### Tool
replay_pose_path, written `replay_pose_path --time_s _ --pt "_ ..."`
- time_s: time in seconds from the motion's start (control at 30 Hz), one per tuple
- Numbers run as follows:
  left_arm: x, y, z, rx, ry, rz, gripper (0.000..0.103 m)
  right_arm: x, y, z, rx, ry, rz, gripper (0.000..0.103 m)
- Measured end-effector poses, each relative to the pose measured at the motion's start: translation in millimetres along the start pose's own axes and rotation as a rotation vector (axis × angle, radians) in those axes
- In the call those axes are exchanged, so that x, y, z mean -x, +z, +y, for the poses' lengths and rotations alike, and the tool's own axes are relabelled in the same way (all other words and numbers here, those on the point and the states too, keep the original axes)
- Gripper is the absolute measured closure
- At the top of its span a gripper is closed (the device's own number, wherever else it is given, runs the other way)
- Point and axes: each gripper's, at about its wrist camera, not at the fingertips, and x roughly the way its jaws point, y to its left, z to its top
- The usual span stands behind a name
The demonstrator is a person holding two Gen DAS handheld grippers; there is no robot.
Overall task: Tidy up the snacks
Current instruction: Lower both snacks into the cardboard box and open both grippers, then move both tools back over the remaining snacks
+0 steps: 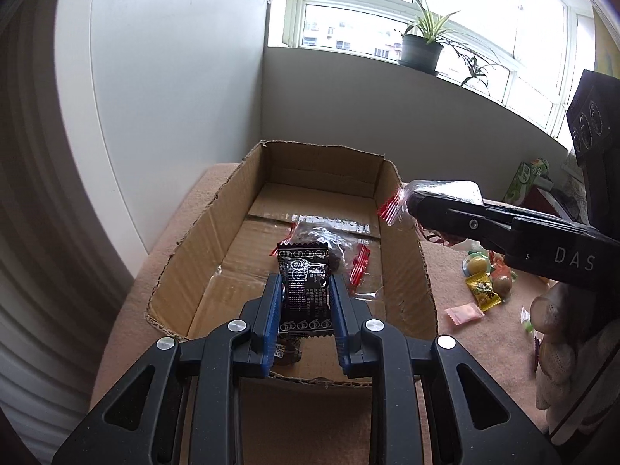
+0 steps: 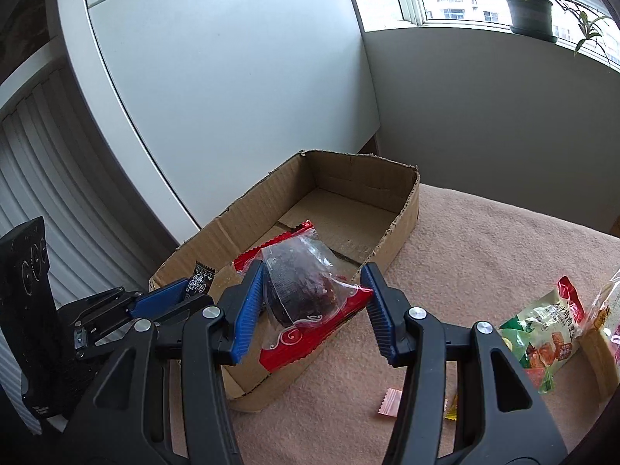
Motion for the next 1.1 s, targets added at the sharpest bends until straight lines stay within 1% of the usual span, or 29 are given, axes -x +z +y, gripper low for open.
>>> replay_pose_path --time_s 0.2,0.3,0.33,0.37,0.4,0.43,0.5,0.77,0.9,1.1 --pt "0.1 0.6 7.3 0.014 0.007 -0.004 0.080 -17.2 1.7 9.9 -0.002 0.011 0.014 0.050" --pt "-0.9 -0.3 8.1 0.008 0.012 -0.004 0.080 -21.6 2.5 12.8 0.002 0.012 0.015 0.046" --pt "-1.0 -0.2 8.1 0.005 0.017 -0.006 0.080 -23.2 2.8 14.4 0.007 0.006 0.013 0.037" --pt "-1.0 -0.2 8.2 0.004 0.024 -0.007 0.079 -23.9 2.9 15.6 0.013 -0.005 0.008 0.025" --pt "-1.0 -0.4 8.8 0.005 0.032 -0.008 0.073 -24.0 3.1 16.6 0.016 -0.018 -0.001 0.019" --pt "-1.1 -0.4 10.2 0.009 0.039 -0.009 0.060 -23.6 3.8 17.6 0.017 -0.029 -0.013 0.014" --pt "0.4 -0.4 13.7 0.022 0.043 -0.019 0.044 -21.6 5.3 16.3 0.011 -0.027 -0.025 0.014" --pt "3.2 -0.1 16.9 0.025 0.042 -0.026 0.044 -16.6 6.9 7.5 -0.010 -0.037 -0.031 0.014" --pt "4.6 -0.2 14.6 0.018 0.038 -0.032 0.044 -6.3 5.2 3.0 -0.003 -0.045 -0.036 0.014" --pt "7.3 1.2 6.1 0.003 0.024 -0.041 0.044 17.2 -3.5 -17.1 -0.003 -0.050 -0.017 0.014"
